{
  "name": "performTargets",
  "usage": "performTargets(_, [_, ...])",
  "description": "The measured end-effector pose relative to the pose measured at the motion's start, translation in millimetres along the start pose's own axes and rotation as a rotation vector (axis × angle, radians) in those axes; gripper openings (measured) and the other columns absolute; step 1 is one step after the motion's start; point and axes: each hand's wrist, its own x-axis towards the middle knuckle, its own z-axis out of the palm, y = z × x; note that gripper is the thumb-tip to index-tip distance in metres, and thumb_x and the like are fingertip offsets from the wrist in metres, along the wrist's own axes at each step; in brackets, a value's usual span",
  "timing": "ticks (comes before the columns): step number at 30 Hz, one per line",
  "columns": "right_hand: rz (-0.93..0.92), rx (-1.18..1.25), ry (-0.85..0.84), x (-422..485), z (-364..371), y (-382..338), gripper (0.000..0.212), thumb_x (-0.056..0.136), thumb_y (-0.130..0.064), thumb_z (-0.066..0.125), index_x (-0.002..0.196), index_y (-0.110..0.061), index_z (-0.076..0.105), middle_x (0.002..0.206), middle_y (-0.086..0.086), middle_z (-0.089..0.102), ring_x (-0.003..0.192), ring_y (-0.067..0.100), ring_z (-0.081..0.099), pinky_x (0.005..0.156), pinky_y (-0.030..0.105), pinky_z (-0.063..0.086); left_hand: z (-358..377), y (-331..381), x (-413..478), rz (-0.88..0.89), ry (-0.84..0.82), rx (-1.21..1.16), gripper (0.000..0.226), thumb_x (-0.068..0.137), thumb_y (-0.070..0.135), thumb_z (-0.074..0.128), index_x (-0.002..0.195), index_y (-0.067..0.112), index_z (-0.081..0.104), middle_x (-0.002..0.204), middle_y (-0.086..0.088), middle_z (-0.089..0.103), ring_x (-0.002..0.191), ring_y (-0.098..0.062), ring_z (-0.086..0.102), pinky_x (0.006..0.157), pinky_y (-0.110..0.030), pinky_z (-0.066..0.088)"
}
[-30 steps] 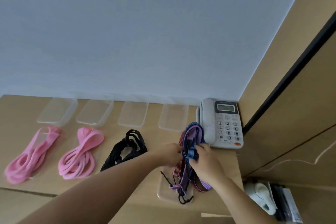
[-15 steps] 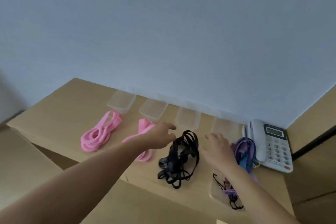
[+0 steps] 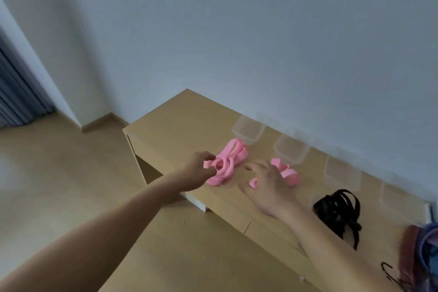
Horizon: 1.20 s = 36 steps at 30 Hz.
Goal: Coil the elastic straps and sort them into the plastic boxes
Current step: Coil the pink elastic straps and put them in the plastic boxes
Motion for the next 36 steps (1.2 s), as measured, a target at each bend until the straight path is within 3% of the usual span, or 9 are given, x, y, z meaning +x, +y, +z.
performTargets(7, [-0.096,0.002,-0.047,51.6,35.4,3.6,0.033,0.094,-0.038,0.057,0.122,-0.021,0.06,0.127,0.0,0.054,0.117,0.024,0.049,0.089,0.032,0.042,-4.4,-17.0,40.9,-0.024,-0.057,-0.01,0.04,0.095,0.023,0.057,0.133,0.013,0.055,0.136,-0.005,0.055,0.11,-0.014,0.051,0.087,-0.026,0.039])
performTargets(11, [-0.135,-0.053,-0.111,96.8,64.2,8.4,0.035,0.095,-0.039,0.053,0.125,-0.021,0.057,0.129,-0.002,0.054,0.12,0.02,0.046,0.096,0.032,0.04,-18.9,-14.8,69.8,-0.033,-0.145,0.084,0.045,0.097,0.023,0.054,0.141,0.016,0.049,0.145,0.0,0.05,0.128,-0.015,0.049,0.099,-0.024,0.037])
performTargets(15, [-0.199,-0.212,-0.203,130.9,94.0,6.8,0.031,0.096,-0.038,0.046,0.116,-0.017,0.058,0.126,-0.001,0.055,0.117,0.021,0.049,0.094,0.034,0.041,-38.7,-10.9,106.9,-0.027,-0.169,0.167,0.045,0.097,0.021,0.053,0.142,0.015,0.049,0.145,0.001,0.052,0.129,-0.016,0.049,0.1,-0.023,0.037])
performTargets(20, [-0.212,-0.362,-0.316,144.6,116.5,25.5,0.042,0.09,-0.025,0.052,0.132,-0.017,0.05,0.132,0.0,0.053,0.12,0.023,0.045,0.095,0.039,0.039,-41.2,-7.1,144.2,0.003,-0.218,0.163,0.045,0.098,0.022,0.052,0.142,0.015,0.049,0.145,0.0,0.051,0.129,-0.016,0.05,0.1,-0.023,0.038])
performTargets(24, [-0.189,-0.248,-0.312,151.6,122.3,35.2,0.035,0.091,-0.033,0.052,0.124,-0.022,0.058,0.127,-0.003,0.056,0.12,0.021,0.045,0.099,0.04,0.038,-40.1,-5.8,169.5,0.052,-0.312,0.189,0.044,0.098,0.022,0.052,0.141,0.014,0.05,0.142,-0.001,0.054,0.126,-0.017,0.053,0.1,-0.025,0.042])
performTargets(28, [-0.104,-0.028,-0.241,156.1,114.8,27.0,0.03,0.093,-0.041,0.045,0.095,-0.025,0.069,0.096,-0.008,0.067,0.087,0.012,0.052,0.079,0.031,0.042,-44.4,-8.4,194.8,0.135,-0.418,0.226,0.042,0.098,0.022,0.052,0.14,0.013,0.052,0.139,-0.003,0.057,0.124,-0.017,0.055,0.102,-0.028,0.044])
performTargets(30, [-0.03,0.089,-0.204,155.4,104.6,18.4,0.029,0.093,-0.043,0.044,0.096,-0.029,0.069,0.086,-0.012,0.068,0.073,0.005,0.054,0.067,0.025,0.043,-48.1,-9.1,206.9,0.194,-0.465,0.245,0.042,0.098,0.021,0.052,0.139,0.012,0.052,0.139,-0.004,0.057,0.124,-0.018,0.055,0.101,-0.027,0.044])
performTargets(32, [0.044,0.16,-0.163,154.4,91.6,9.2,0.026,0.094,-0.039,0.047,0.105,-0.033,0.07,0.084,-0.018,0.066,0.073,0.001,0.057,0.068,0.019,0.046,-54.0,-8.3,217.4,0.25,-0.521,0.259,0.042,0.098,0.02,0.051,0.139,0.012,0.053,0.139,-0.004,0.057,0.124,-0.018,0.055,0.101,-0.028,0.045])
performTargets(36, [0.213,0.221,0.018,158.4,63.1,-7.1,0.019,0.095,-0.036,0.055,0.094,-0.026,0.072,0.087,-0.009,0.071,0.078,0.007,0.062,0.076,0.034,0.052,-70.1,-1.3,234.7,0.375,-0.655,0.238,0.041,0.099,0.023,0.051,0.138,0.012,0.054,0.14,-0.003,0.057,0.124,-0.017,0.055,0.102,-0.027,0.043])
